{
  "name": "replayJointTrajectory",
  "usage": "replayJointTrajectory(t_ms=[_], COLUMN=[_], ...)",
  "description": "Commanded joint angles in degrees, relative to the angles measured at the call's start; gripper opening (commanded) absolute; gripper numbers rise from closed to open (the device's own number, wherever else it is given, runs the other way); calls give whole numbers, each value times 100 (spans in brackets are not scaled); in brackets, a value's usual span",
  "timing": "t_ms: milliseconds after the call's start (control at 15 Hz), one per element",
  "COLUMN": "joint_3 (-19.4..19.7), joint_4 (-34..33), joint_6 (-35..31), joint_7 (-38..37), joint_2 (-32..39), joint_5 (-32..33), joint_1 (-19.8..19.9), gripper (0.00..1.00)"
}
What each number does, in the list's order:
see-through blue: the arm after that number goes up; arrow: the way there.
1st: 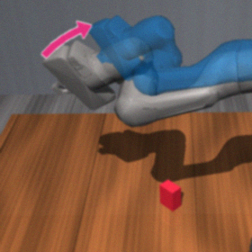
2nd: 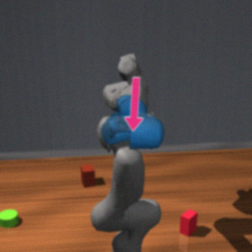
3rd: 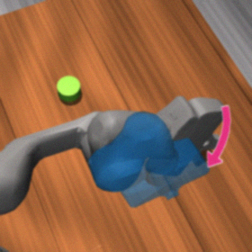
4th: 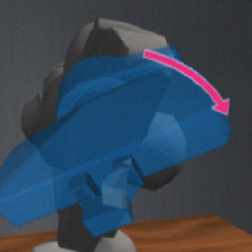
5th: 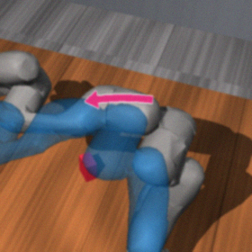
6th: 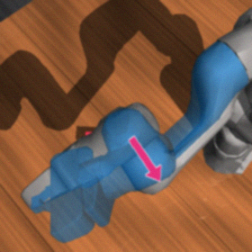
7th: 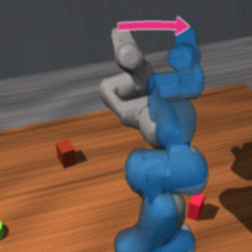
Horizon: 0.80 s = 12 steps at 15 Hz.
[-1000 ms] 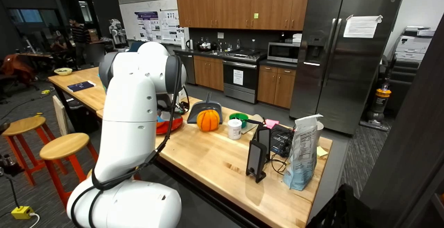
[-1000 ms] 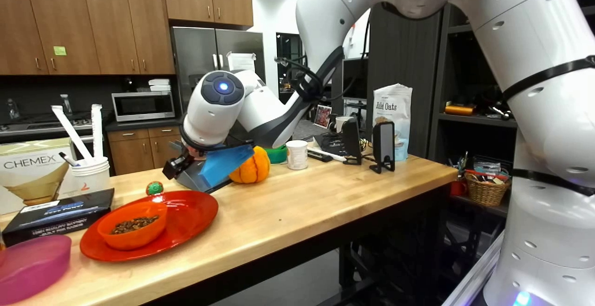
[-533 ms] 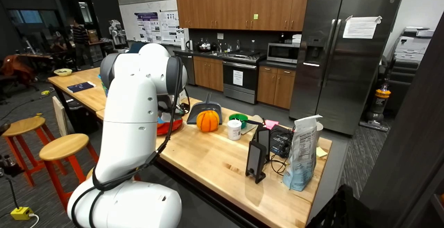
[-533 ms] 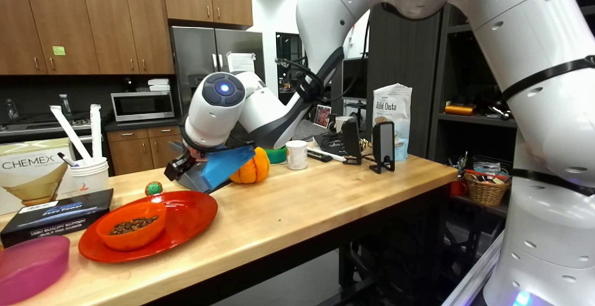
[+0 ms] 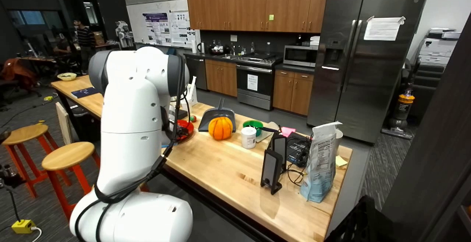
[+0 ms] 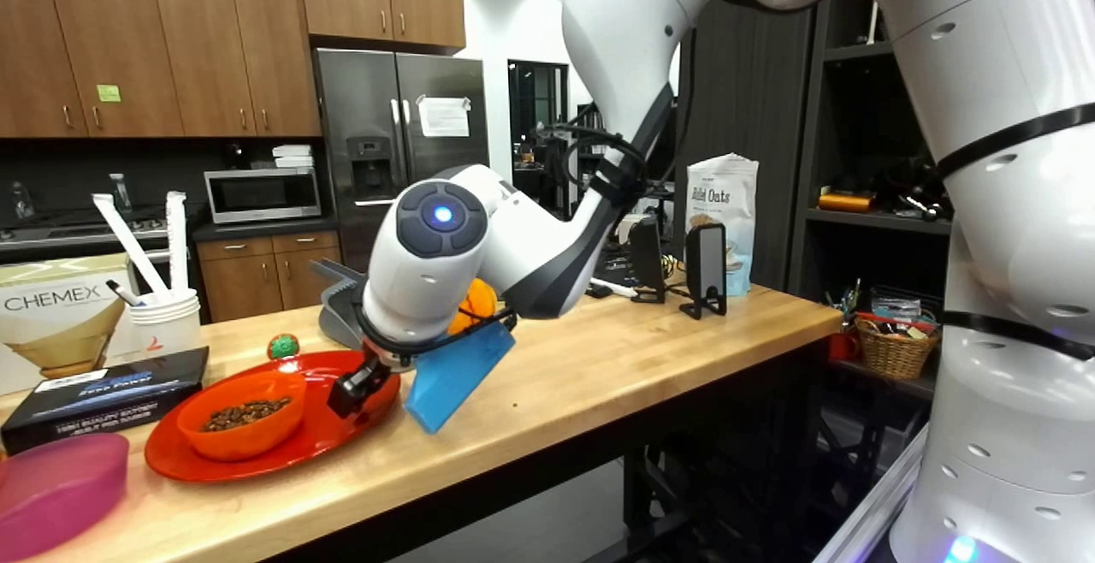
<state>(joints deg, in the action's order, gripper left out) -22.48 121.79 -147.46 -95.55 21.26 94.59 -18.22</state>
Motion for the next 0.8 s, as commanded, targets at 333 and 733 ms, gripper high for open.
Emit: replayJointTrajectory(t_ms=[333,733], joint_3=[-469,-653], joint_4=[1980,2012], joint_6=[2262,2758], joint_7=[-2231,-2745], joint_2=[-1135,-1043], joint_5=[-360,-316], joint_1=[-872,-1029], gripper=[100,100])
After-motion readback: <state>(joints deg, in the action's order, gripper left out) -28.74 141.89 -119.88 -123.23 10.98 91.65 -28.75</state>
